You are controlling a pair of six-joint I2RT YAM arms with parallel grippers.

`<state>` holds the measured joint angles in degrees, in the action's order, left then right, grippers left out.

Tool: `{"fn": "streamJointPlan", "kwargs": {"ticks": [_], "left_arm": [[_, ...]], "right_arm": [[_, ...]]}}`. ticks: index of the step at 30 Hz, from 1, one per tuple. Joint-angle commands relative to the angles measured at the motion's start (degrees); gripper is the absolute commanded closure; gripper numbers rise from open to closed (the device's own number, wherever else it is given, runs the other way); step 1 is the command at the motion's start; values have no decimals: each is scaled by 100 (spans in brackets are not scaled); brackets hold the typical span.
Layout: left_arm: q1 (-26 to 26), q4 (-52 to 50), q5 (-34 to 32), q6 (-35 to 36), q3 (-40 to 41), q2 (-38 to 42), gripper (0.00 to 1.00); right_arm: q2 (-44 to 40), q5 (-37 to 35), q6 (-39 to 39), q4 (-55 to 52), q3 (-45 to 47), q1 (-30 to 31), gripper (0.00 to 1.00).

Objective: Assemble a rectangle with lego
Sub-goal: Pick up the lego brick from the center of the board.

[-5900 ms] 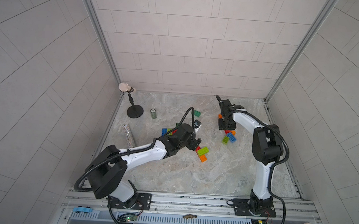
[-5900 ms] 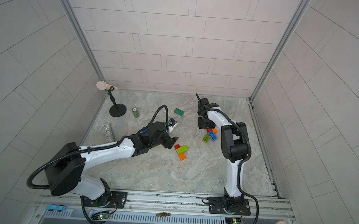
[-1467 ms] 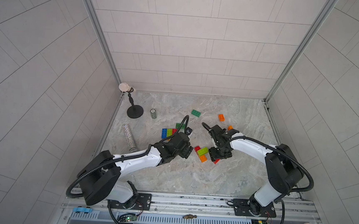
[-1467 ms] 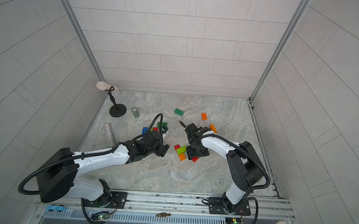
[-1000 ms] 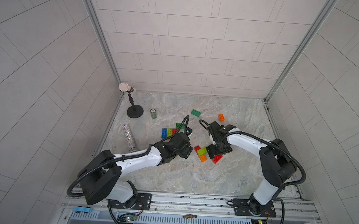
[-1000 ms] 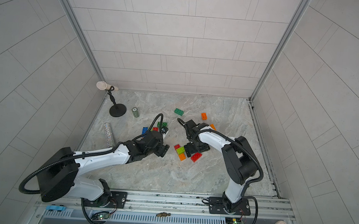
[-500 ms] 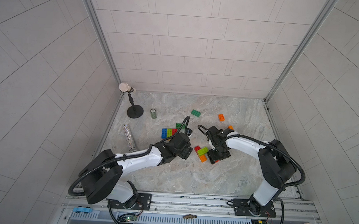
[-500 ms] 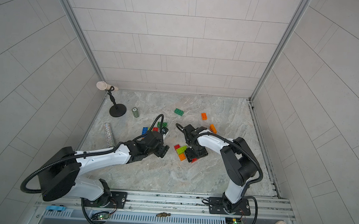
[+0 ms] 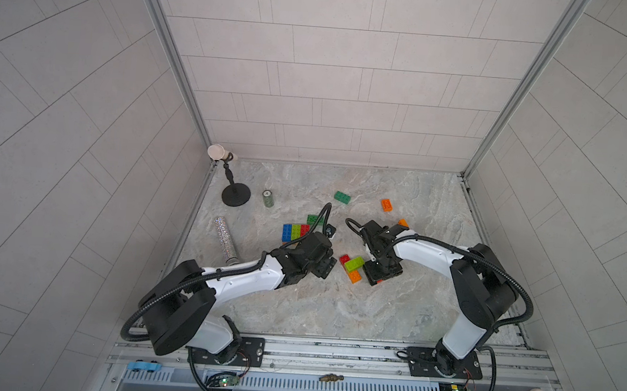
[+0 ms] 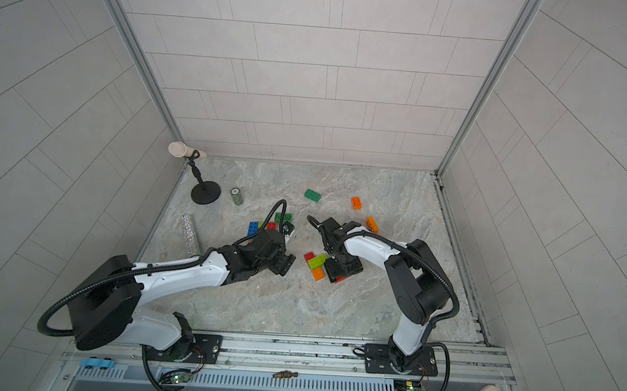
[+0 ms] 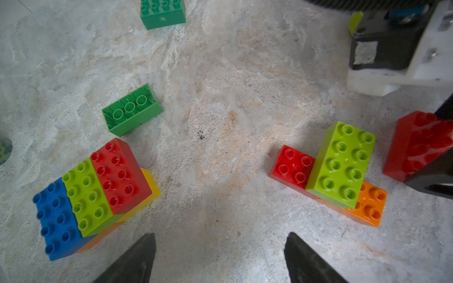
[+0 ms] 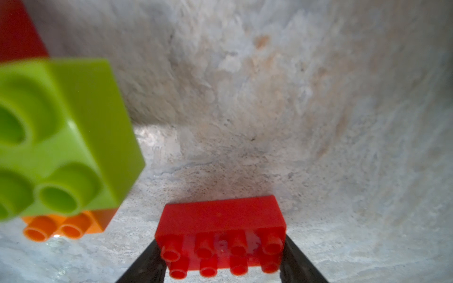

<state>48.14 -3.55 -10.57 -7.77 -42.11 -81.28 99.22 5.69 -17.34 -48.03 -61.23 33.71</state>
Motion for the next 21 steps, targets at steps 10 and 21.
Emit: {"fn": "streamJointPlan", "kwargs": {"ticks": [10, 21], "left_arm": [[-147, -97, -218, -75, 200, 610, 13], [468, 1231, -505, 855, 1026, 657, 12]], "right_arm": [[-720, 265, -212, -784, -289, 105, 41], [67, 515, -704, -673, -1036, 621, 46]]}}
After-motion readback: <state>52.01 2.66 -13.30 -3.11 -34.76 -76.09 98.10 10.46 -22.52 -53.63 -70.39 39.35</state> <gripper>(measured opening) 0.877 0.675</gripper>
